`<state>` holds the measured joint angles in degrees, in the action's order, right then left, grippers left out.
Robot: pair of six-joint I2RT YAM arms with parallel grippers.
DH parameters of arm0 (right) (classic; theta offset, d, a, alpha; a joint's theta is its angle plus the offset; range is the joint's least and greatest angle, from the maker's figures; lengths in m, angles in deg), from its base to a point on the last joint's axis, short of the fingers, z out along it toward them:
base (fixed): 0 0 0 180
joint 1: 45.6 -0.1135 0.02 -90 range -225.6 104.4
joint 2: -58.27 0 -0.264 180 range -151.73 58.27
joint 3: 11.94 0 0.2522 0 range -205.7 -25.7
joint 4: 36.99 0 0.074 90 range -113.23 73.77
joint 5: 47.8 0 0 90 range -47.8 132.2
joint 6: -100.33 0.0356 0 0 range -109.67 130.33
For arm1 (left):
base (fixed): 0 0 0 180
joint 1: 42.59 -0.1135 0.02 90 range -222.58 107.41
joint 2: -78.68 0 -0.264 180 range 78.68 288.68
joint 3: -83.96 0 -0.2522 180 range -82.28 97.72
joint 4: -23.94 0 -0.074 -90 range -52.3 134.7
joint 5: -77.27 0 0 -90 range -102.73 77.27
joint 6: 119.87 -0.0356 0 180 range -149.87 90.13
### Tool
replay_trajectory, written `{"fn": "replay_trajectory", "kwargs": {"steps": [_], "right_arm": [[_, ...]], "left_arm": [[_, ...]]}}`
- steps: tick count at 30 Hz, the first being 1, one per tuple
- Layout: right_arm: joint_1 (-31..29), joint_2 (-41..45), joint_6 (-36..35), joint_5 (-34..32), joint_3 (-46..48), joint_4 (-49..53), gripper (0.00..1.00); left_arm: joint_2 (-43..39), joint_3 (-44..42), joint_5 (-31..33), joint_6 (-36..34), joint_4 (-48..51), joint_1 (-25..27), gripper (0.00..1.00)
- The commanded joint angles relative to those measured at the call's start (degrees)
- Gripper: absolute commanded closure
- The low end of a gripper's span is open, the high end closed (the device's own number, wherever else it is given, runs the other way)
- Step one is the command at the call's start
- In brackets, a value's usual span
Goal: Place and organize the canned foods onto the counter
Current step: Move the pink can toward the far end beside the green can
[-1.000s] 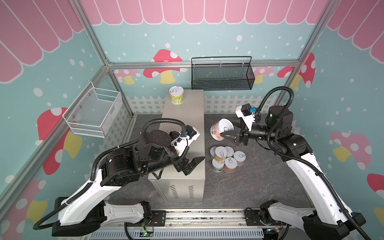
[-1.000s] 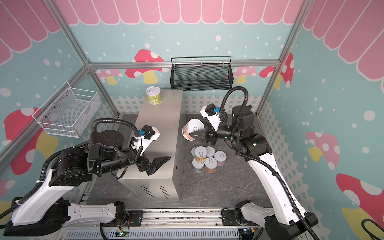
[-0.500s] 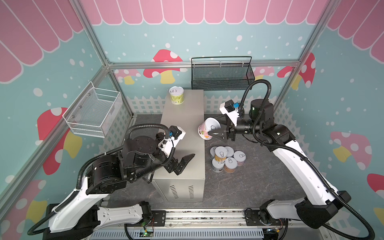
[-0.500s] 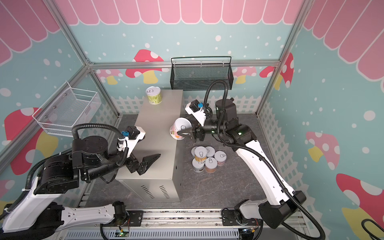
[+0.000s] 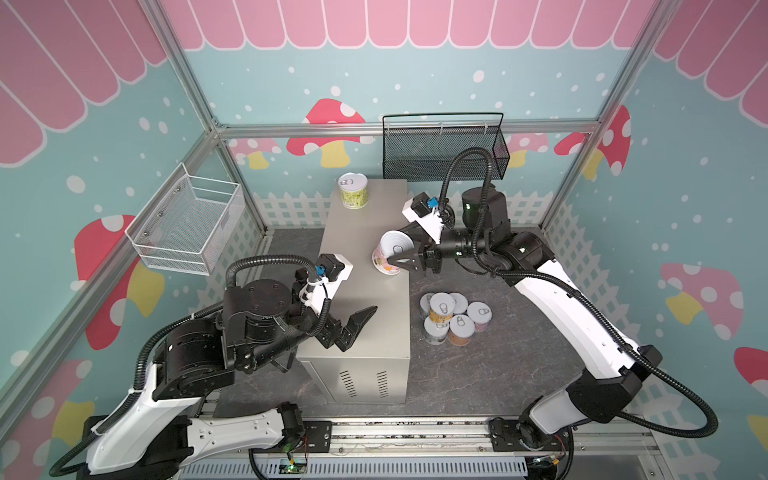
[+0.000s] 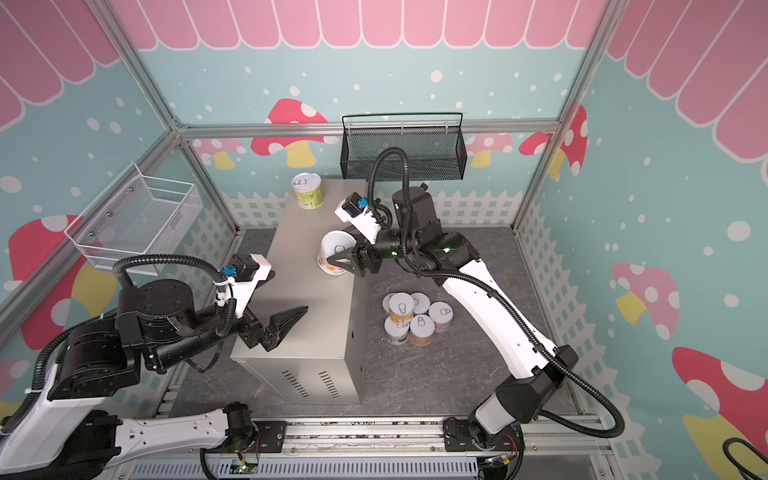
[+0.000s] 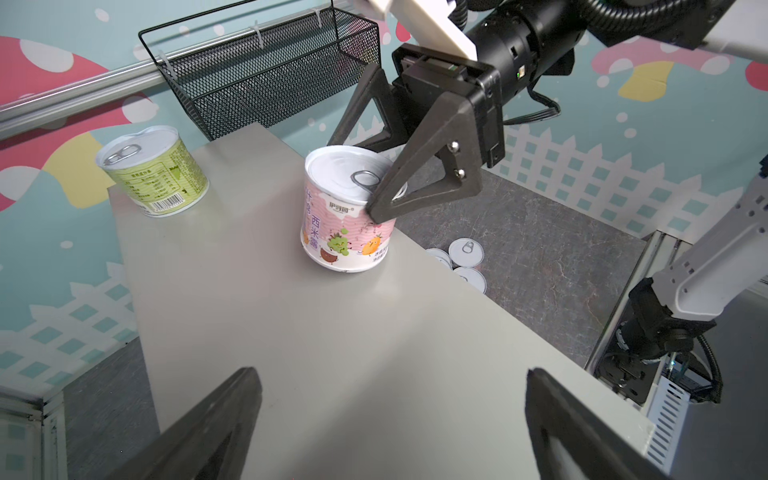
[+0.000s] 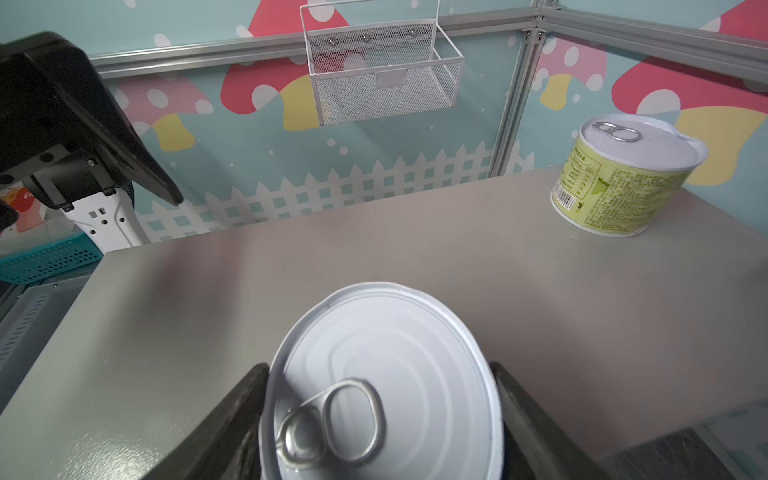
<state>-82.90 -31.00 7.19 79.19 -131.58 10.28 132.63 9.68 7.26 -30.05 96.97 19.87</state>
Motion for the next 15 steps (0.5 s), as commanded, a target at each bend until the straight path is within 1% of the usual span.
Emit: {"fn": "replay_trajectory", "kwargs": {"steps": [1,4,10,15], "right_arm": [[-0.95,-1.71,-1.77,-2.55,-2.87,0.67,0.33],[-1.5,-3.62,-1.62,-4.35,-4.35,1.09,0.33],[-1.75,-6.87,0.43,-10.3,-7.32,1.37,0.33],[-1.77,-9.18,1.12,-13.83,-9.26,1.48,0.32]], "left_arm": [[-0.78,-0.88,2.08,0.54,0.15,0.33,0.01],[-0.81,-1.08,4.01,0.62,1.04,0.3,0.01],[-1.12,-1.6,7.48,0.7,1.9,0.39,0.01],[-2.35,-2.31,8.2,0.71,1.75,0.3,0.01]]}}
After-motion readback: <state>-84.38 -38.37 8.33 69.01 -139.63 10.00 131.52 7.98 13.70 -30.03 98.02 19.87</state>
